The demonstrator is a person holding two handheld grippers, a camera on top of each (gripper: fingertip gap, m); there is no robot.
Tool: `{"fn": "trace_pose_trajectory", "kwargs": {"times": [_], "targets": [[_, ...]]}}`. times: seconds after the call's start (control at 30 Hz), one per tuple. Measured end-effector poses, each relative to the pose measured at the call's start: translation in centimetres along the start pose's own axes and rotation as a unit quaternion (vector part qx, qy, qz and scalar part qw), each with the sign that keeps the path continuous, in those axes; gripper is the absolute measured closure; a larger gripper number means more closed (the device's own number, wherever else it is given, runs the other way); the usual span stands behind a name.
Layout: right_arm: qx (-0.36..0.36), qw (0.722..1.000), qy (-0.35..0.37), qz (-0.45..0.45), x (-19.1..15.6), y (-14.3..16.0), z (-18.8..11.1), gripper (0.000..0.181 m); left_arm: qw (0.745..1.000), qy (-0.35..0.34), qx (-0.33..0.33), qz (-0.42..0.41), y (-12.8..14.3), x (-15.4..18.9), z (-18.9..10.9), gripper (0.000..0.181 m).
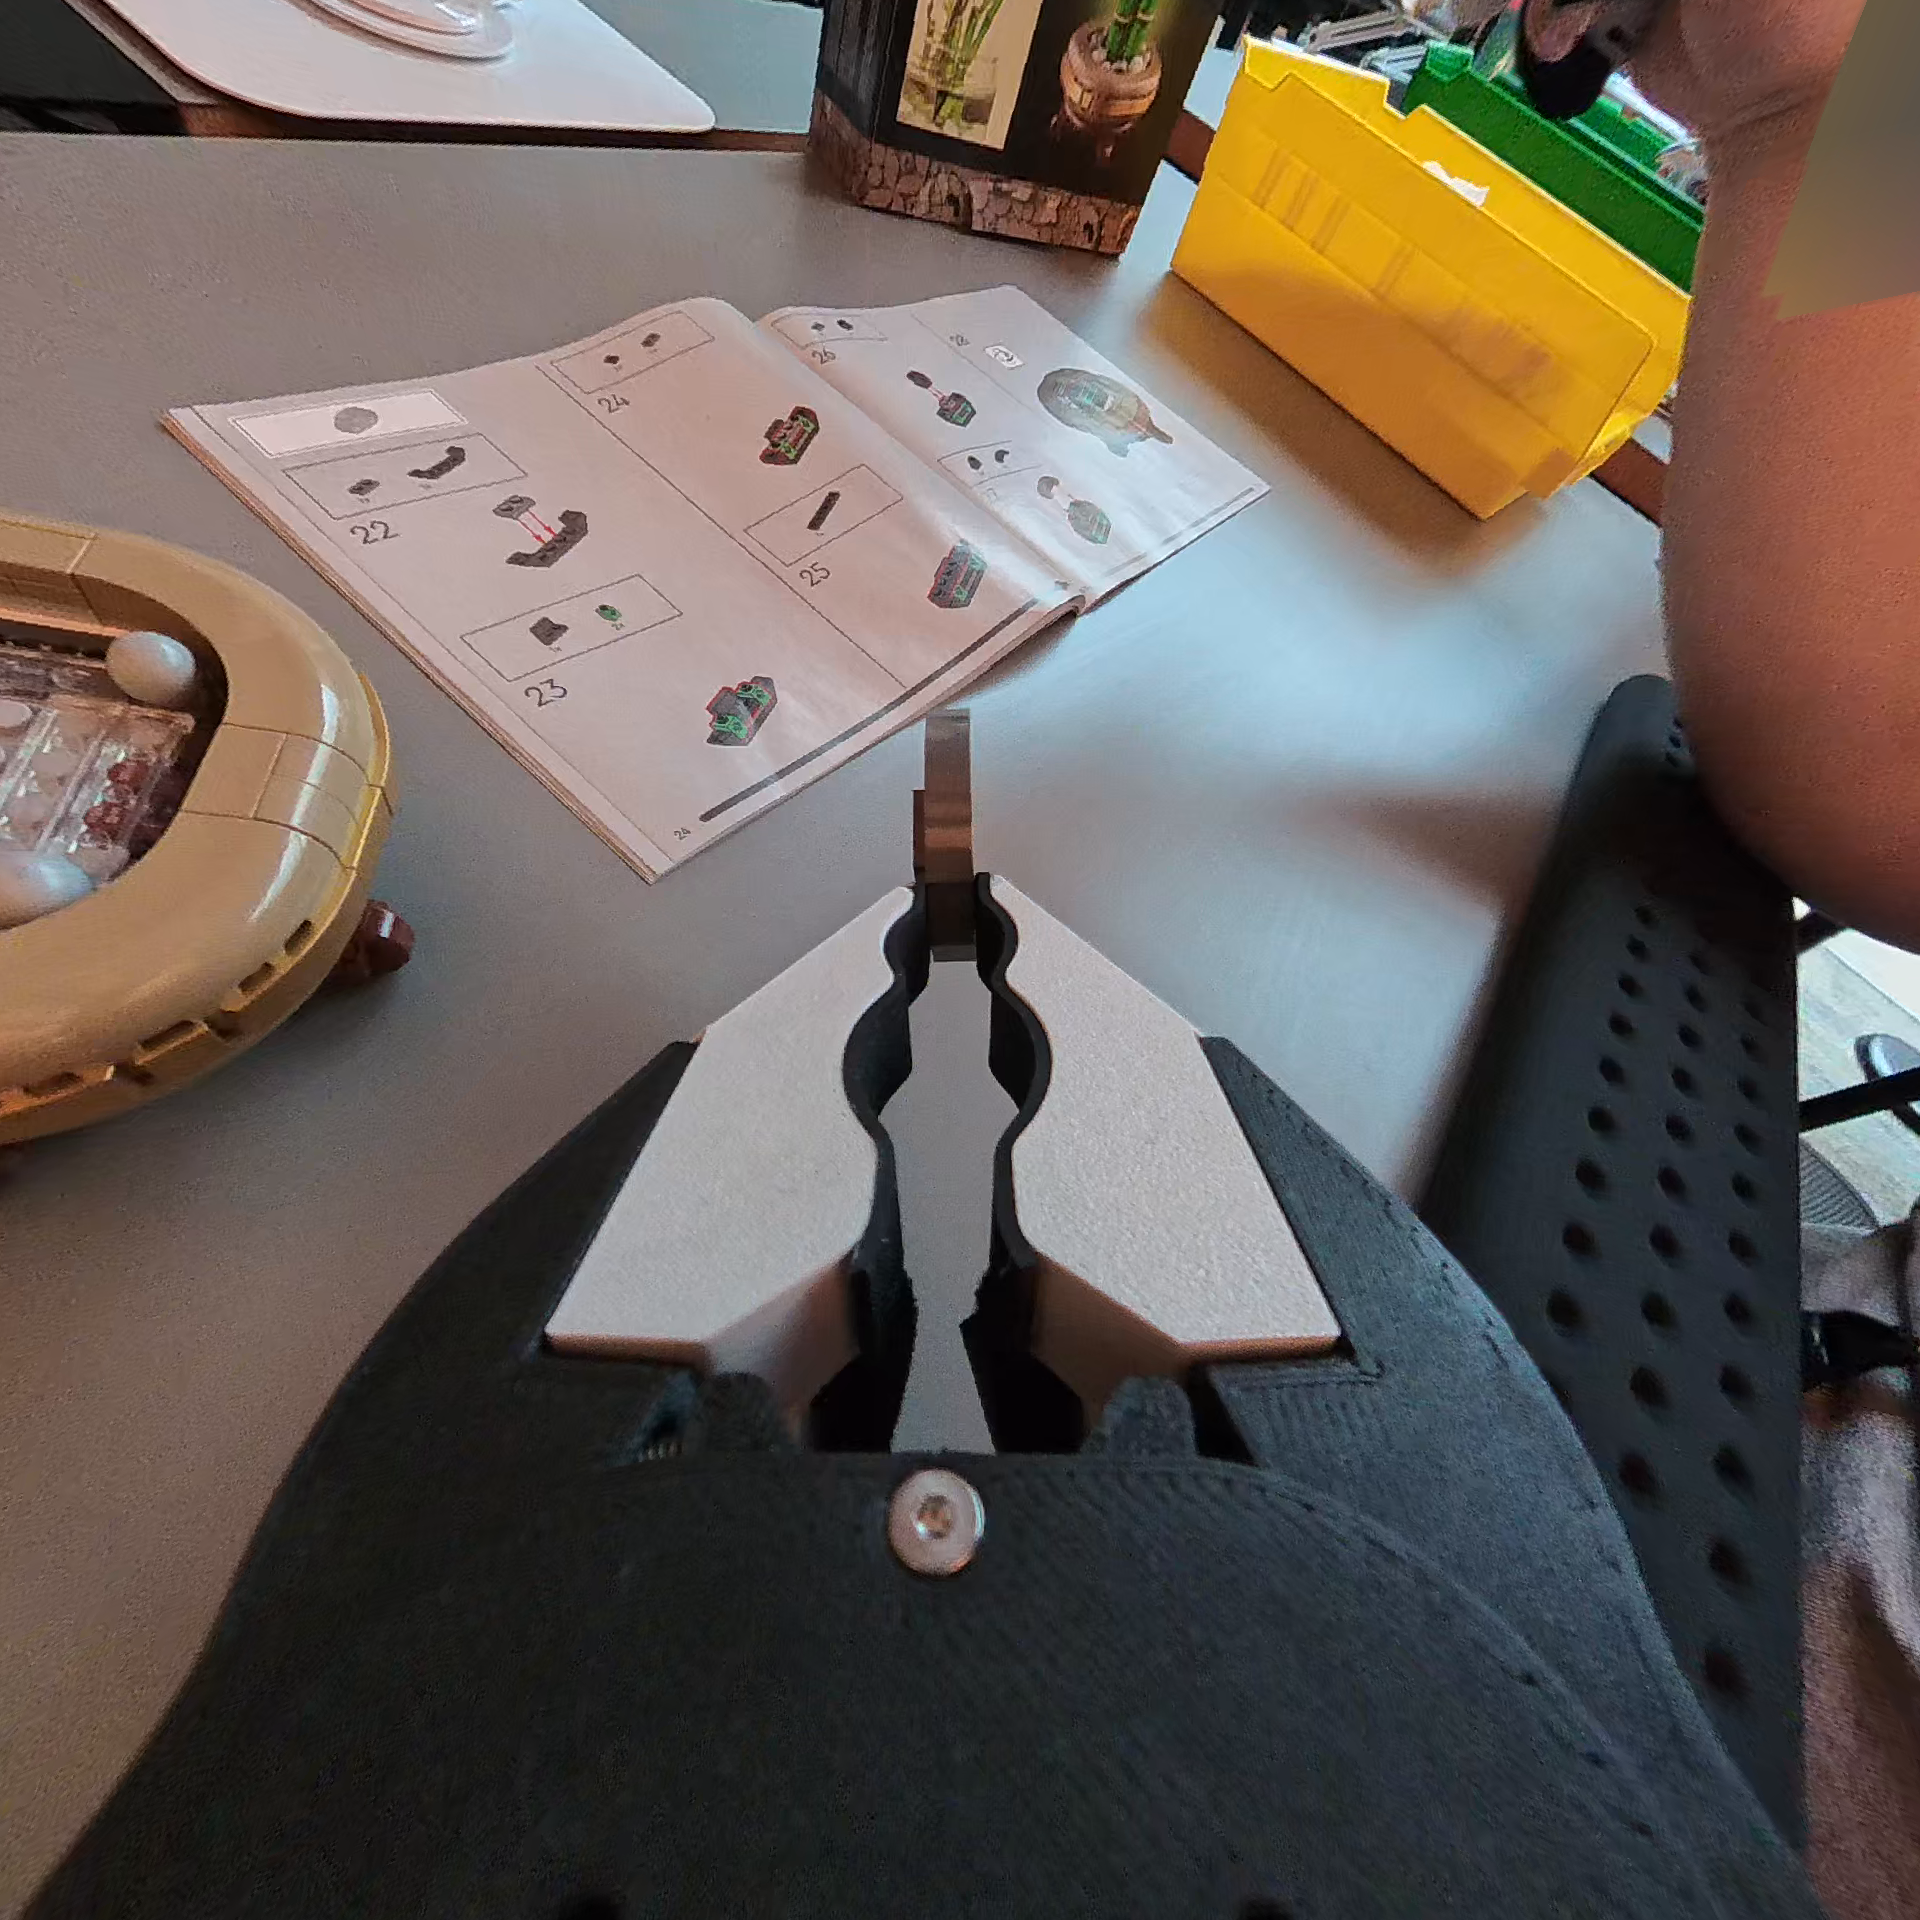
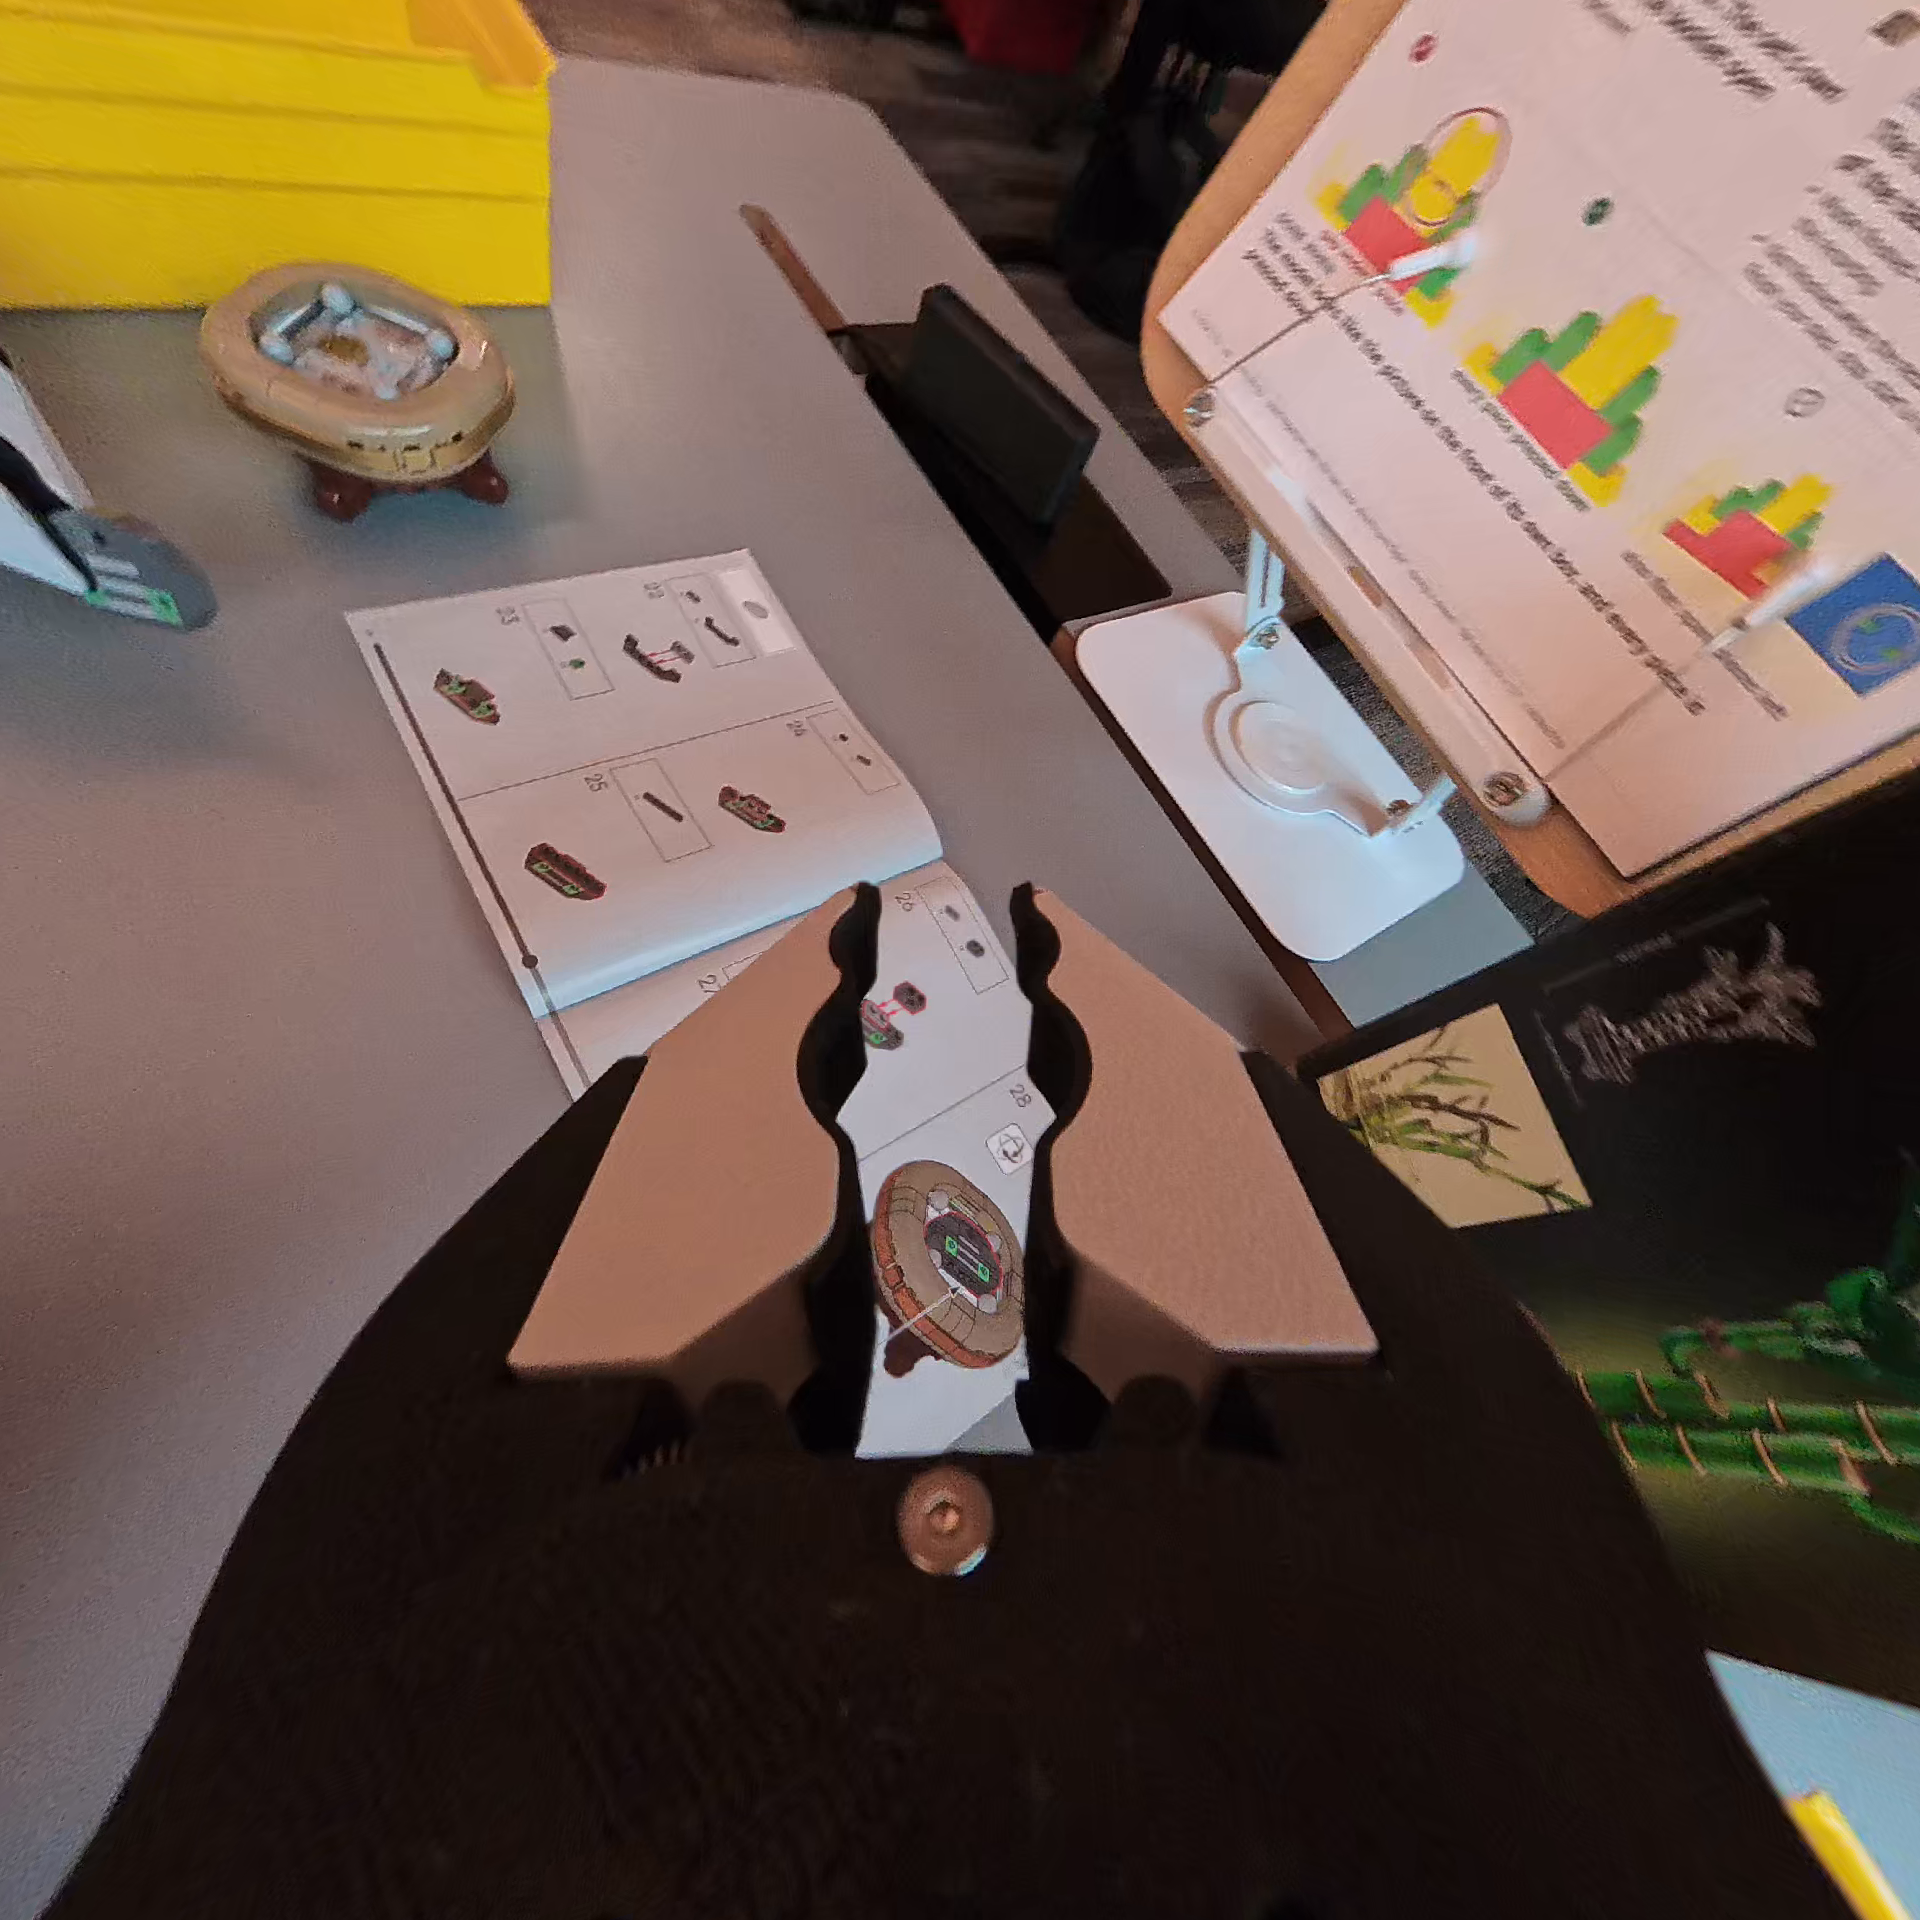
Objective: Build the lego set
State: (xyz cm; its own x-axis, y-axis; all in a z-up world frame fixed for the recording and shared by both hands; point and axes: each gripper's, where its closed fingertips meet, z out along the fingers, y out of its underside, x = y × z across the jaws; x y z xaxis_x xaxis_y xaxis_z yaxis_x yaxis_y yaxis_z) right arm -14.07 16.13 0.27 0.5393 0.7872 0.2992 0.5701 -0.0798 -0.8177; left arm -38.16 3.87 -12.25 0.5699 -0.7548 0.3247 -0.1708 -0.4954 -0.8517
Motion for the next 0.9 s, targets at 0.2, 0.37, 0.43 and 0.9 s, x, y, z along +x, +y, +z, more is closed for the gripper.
{"fn": "trace_pose_trajectory", "kwargs": {"times": [0.2, 0.37, 0.43, 0.9], "targets": [[0.008, 1.0, 0.019, 0.019, 1.5, 0.8, -1.0, 0.156, 1.0, 0.0, -0.018, 0.01, 0.6, 0.2, 0.5, 0.175], [0.006, 1.0, 0.02, 0.013, 1.5, 0.9, -0.9, 0.156, 1.0, 0.006, -0.01, -0.001, 0.3, 0.2, 0.3, 0.176], [0.005, 1.0, 0.021, 0.004, 1.4, 0.8, -0.9, 0.156, 1.0, 0.015, -0.006, -0.013, 0.2, 0.3, 0.3, 0.175], [-0.003, 1.0, 0.018, -0.007, 1.0, 0.9, -0.4, 0.156, 0.999, 0.024, -0.009, -0.03, 0.4, 0.2, 0.4, 0.175]]}}
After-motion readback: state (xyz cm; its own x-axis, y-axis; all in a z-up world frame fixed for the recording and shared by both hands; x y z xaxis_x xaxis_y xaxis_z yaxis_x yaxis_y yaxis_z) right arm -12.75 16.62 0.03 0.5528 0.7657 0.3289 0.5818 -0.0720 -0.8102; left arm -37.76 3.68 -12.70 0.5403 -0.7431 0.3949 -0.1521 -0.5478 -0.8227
